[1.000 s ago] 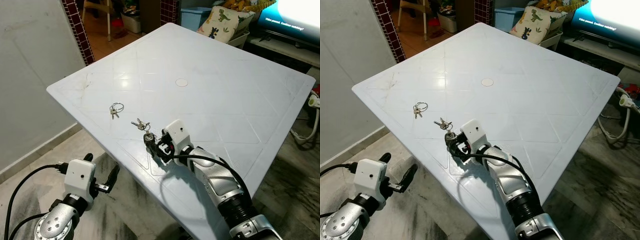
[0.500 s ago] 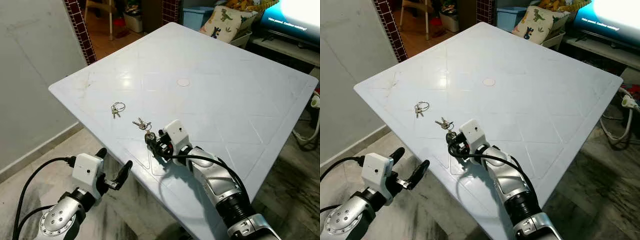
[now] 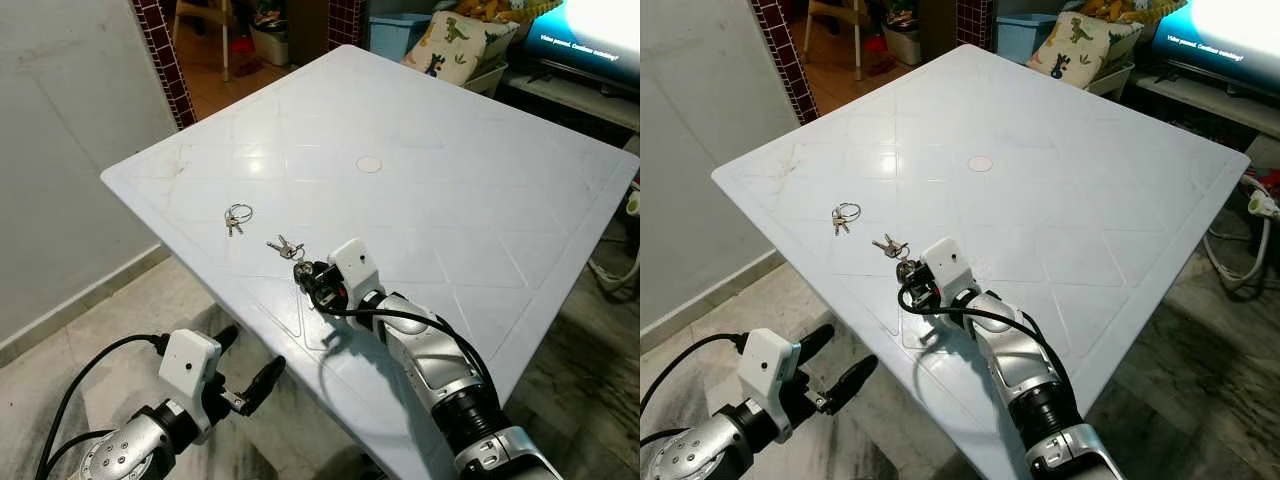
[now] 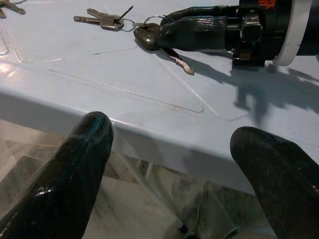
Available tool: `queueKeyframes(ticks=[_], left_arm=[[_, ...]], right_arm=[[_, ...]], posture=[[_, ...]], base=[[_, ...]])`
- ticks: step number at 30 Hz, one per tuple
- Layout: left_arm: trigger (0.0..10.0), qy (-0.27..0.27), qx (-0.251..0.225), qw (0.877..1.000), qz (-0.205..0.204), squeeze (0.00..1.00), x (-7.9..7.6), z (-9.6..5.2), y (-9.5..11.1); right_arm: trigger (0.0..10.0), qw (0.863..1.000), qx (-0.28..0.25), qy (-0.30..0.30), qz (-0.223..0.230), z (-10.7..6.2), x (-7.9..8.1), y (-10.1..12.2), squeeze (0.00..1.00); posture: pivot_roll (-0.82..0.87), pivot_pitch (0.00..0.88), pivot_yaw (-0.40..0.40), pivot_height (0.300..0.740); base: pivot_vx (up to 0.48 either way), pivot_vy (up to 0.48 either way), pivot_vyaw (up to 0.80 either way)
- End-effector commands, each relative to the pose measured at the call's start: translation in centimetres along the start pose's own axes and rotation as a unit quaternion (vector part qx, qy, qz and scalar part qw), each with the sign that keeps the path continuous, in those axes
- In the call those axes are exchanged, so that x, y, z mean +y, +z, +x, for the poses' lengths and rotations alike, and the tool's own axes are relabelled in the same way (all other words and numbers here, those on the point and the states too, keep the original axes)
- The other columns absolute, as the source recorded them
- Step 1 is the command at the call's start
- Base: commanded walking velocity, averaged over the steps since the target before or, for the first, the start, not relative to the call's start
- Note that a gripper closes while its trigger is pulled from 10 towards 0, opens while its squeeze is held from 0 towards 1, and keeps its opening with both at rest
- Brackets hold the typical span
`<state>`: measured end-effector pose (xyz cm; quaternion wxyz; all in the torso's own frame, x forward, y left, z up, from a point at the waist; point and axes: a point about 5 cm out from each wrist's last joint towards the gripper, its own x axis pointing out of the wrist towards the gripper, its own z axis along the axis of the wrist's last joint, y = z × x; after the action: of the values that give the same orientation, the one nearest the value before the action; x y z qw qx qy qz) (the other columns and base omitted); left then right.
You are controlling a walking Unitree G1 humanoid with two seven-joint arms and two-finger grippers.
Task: Hang keys on a hook
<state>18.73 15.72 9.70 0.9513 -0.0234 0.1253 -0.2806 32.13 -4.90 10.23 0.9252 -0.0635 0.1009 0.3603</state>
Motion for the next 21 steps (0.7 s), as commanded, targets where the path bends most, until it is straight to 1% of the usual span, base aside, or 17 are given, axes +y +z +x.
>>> queueKeyframes(ticks=[1,7,15,17,21], left_arm=[[10.0,0.0,0.002,1.0,0.001,0.0,0.1,-0.2,0.1],[10.0,0.0,0.002,1.0,0.006,0.0,0.3,-0.1,0.3],[10.0,0.012,-0.003,1.0,0.012,0.0,0.5,0.0,0.4],[10.0,0.025,-0.008,0.999,0.022,0.0,0.7,0.0,0.5],[10.0,0.056,-0.019,0.998,0.029,0.0,1.6,0.1,1.0]], right_arm=[[0.0,1.0,0.006,-0.007,0.001,0.0,-0.3,-0.1,0.0],[0.0,1.0,0.004,-0.016,0.001,-0.1,-0.8,0.0,0.0],[0.0,1.0,0.002,-0.022,0.002,-0.2,-1.0,-0.1,0.0],[0.0,1.0,0.0,-0.026,0.002,-0.2,-1.1,-0.1,0.0],[0.0,0.999,-0.005,-0.039,0.007,-0.4,-1.5,0.1,0.0]], posture=[[0.11,0.122,0.026,0.74],[0.11,0.126,0.028,0.74],[0.11,0.124,0.028,0.74],[0.11,0.124,0.028,0.74],[0.11,0.124,0.027,0.74]], base=[[0.0,0.0,0.0],[0.0,0.0,0.0],[0.0,0.0,0.0],[0.0,0.0,0.0],[0.0,0.0,0.0]])
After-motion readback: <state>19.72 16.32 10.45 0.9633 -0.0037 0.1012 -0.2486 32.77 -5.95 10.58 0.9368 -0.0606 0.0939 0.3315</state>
